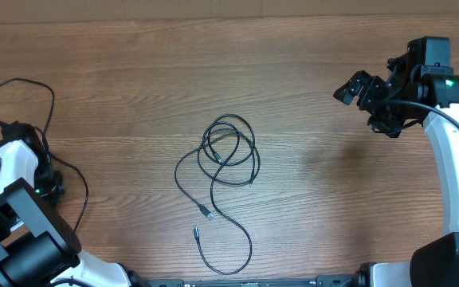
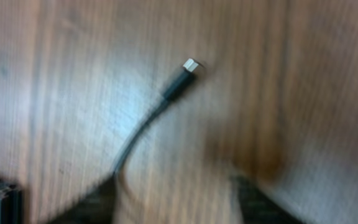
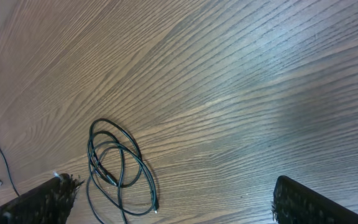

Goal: Untangle cables
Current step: 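Lower the cable at the left edge and open the left gripper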

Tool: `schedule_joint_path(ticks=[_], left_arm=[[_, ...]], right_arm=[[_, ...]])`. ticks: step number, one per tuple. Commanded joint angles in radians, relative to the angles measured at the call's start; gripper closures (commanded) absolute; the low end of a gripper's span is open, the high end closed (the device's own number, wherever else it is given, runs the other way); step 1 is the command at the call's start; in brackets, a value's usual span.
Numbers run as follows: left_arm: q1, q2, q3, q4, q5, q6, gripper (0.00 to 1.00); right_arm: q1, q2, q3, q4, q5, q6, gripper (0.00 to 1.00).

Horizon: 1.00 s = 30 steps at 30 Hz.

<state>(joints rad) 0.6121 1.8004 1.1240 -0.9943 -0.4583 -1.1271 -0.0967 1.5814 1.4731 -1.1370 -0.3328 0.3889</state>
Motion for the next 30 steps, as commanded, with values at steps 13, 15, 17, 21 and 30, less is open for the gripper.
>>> schedule_joint_path(ticks=[13,15,17,21,30], left_arm=[[0.137,0.006,-0.066,0.168,-0.051,0.228,0.76],[0.148,0.006,-0.086,0.202,-0.029,0.269,0.65],[0.154,0.006,-0.105,0.238,-0.008,0.302,0.59],[0.155,0.006,-0.136,0.292,0.022,0.346,0.54],[0.155,0.006,-0.243,0.405,0.005,0.334,0.62]], right_arm=[[0.001,-0.003,-0.002,0.006,0.007,0.002,0.00],[0.001,-0.003,-0.002,0.006,0.007,0.002,0.00],[0.001,-0.003,-0.002,0.006,0.007,0.002,0.00],[0.001,-0.003,-0.002,0.006,0.007,0.003,0.00],[0.001,-0.003,-0.002,0.006,0.007,0.002,0.00]])
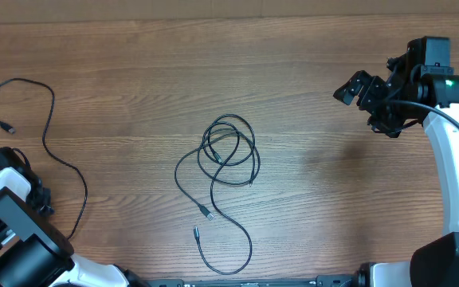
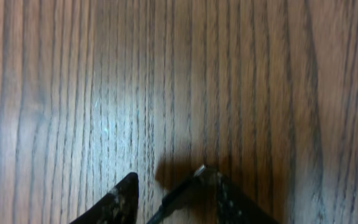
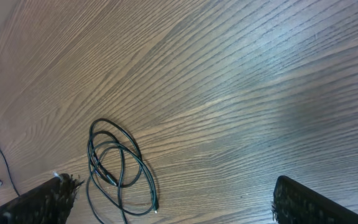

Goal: Untangle cables

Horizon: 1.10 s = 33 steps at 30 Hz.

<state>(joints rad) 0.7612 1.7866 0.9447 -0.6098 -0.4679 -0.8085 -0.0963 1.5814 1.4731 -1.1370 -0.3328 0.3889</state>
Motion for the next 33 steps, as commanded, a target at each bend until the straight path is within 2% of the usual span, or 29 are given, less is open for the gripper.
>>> schedule_joint_path(ticks=[1,2,3,11,15,22,23,26,28,33], left_arm=[[0.006,0.020,-0.074,0.039,0.012,0.016,0.66],[0.006,0.020,-0.082,0.058,0.012,0.016,0.78],[0.006,0.020,-0.087,0.076,0.013,0.016,0.83],[0.006,0.020,-0.090,0.241,0.024,0.039,0.93],[0.006,0.020,-0.089,0.399,0.060,0.106,0.94],[0.004,0.019,-0.089,0.825,0.129,0.386,0.84],[0.004,0.019,-0.089,0.893,0.128,0.432,0.84],[0.004,0.019,-0.089,1.050,0.129,0.530,0.94],[0.004,0.019,-0.089,1.150,0.129,0.580,0.96],[0.003,0.019,-0.089,1.307,0.129,0.597,0.96]], right_arm=[[0.000,-0.003,-0.002,0.006,0.007,0.002,0.00],[0.000,-0.003,-0.002,0.006,0.007,0.003,0.00],[0.000,-0.003,-0.002,0.006,0.007,0.002,0.00],[0.000,-0.003,-0.002,0.006,0.007,0.002,0.00],[0.000,-0.003,-0.002,0.006,0.007,0.002,0.00],[0.000,-0.003,-0.002,0.006,0.007,0.002,0.00],[0.000,-0.003,-0.002,0.006,0.007,0.002,0.00],[0.000,-0.003,-0.002,0.006,0.007,0.002,0.00],[0.000,-0.003,-0.002,0.006,0.007,0.002,0.00],[0.000,-0.003,-0.002,0.006,0.007,0.002,0.00]])
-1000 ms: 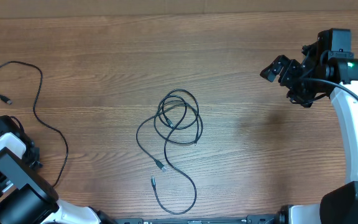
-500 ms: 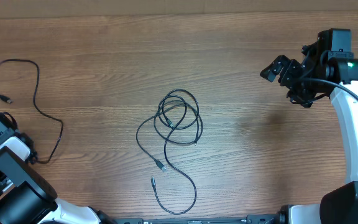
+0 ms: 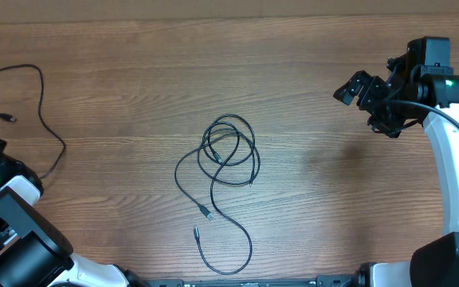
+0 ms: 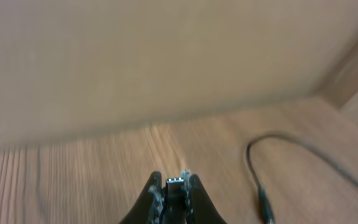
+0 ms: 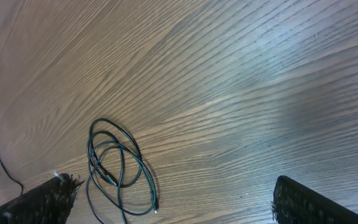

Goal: Untangle cables

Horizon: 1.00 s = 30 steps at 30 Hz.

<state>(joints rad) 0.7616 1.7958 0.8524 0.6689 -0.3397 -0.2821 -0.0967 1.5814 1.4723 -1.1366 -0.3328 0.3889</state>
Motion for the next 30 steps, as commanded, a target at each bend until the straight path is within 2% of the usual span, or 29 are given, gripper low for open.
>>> schedule_joint_path(ticks=[1,3,4,5,6,7,8,17,22,26,30], left_arm=[[0.003,0.010,0.003,0.044,0.001,0.068,0.96],[0.003,0.010,0.003,0.075,0.001,0.064,0.92],[0.003,0.010,0.005,0.090,0.001,0.064,0.85],[0.002,0.010,0.008,0.103,0.001,0.060,0.72],[0.001,0.010,0.010,0.107,0.002,0.056,0.66],[0.000,0.010,0.013,0.114,0.002,0.056,0.47],[-0.002,0.010,0.016,0.120,0.002,0.056,0.00],[-0.062,-0.062,0.017,0.143,0.214,0.058,0.00],[-0.109,-0.170,0.032,0.113,0.475,0.053,0.00],[-0.140,-0.229,0.096,-0.001,0.662,-0.081,0.00],[-0.161,-0.235,0.151,-0.083,0.965,-0.280,0.00]], right_arm=[[0.001,-0.003,-0.001,0.006,0.007,0.003,0.00],[0.001,-0.003,-0.001,0.006,0.007,0.002,0.00],[0.001,-0.003,-0.001,0.006,0.007,0.003,0.00],[0.001,-0.003,-0.001,0.006,0.007,0.002,0.00],[0.001,-0.003,-0.001,0.006,0.007,0.002,0.00],[0.001,-0.003,-0.001,0.006,0.007,0.002,0.00],[0.001,-0.003,-0.001,0.006,0.007,0.002,0.00],[0.001,-0.003,-0.001,0.006,0.007,0.002,0.00],[0.001,-0.003,-0.001,0.006,0.007,0.002,0.00],[0.001,-0.003,-0.001,0.006,0.007,0.002,0.00],[0.001,-0.003,-0.001,0.006,0.007,0.003,0.00]])
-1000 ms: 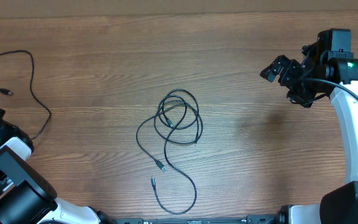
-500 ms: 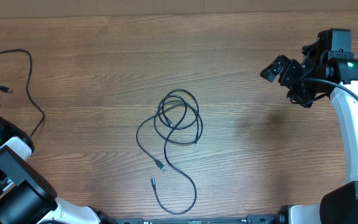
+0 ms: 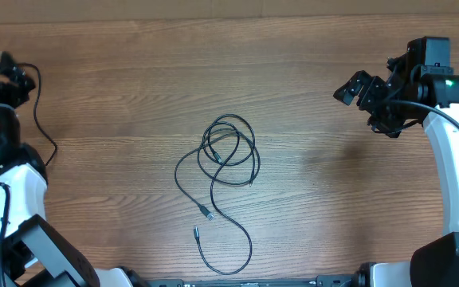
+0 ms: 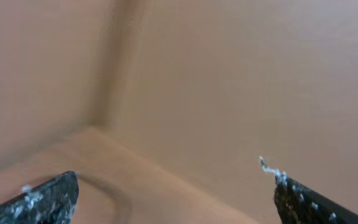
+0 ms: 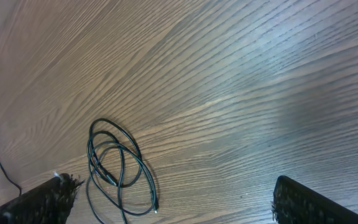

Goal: Untangle cables

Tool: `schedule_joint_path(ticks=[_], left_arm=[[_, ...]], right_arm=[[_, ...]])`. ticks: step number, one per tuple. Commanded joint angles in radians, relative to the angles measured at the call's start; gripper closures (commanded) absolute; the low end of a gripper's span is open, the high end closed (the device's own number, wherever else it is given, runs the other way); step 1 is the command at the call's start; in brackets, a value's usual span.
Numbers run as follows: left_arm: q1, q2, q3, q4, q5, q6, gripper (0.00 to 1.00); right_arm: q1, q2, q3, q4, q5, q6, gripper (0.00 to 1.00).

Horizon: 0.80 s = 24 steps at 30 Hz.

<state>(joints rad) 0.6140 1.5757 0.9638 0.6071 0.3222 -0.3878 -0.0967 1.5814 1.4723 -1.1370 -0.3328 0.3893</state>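
A tangle of thin black cable (image 3: 229, 151) lies in loops at the table's middle, its two plug ends trailing toward the front; the right wrist view shows the tangle (image 5: 114, 165) too. A separate black cable (image 3: 54, 150) lies along the left edge. My left gripper (image 3: 16, 72) is at the far left back corner, just beside that cable's upper end. It is open and empty (image 4: 176, 199), facing a blurred wall corner. My right gripper (image 3: 354, 86) hangs open at the right back, well clear of the tangle, with nothing between its fingers (image 5: 176, 199).
The wooden table (image 3: 333, 199) ends at a tan wall along the back. My left arm's white body (image 3: 22, 183) stands at the left edge, close to the separate cable. My right arm (image 3: 453, 159) runs down the right side.
My left gripper was shut on the separate cable's plug low at the left edge. Now it is open at the far left back corner, the plug let go. The right arm is unchanged.
The separate cable lay looped at the left, its plug under my left gripper. Then the open fingers stood around the plug, then shut on it with the cable pulled further left. Now the cable lies by the left edge, released. The tangle and right arm never moved.
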Motion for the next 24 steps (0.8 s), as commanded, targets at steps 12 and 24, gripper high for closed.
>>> schedule_joint_path(ticks=[12,24], left_arm=[[-0.113,-0.012,0.039,-0.546,0.718,-0.412,0.00],[-0.273,-0.012,0.039,-1.212,0.550,-0.148,0.00]], right_arm=[[0.001,-0.003,-0.001,0.006,0.007,0.002,0.00],[0.001,-0.003,-0.001,0.006,0.007,0.002,0.00]])
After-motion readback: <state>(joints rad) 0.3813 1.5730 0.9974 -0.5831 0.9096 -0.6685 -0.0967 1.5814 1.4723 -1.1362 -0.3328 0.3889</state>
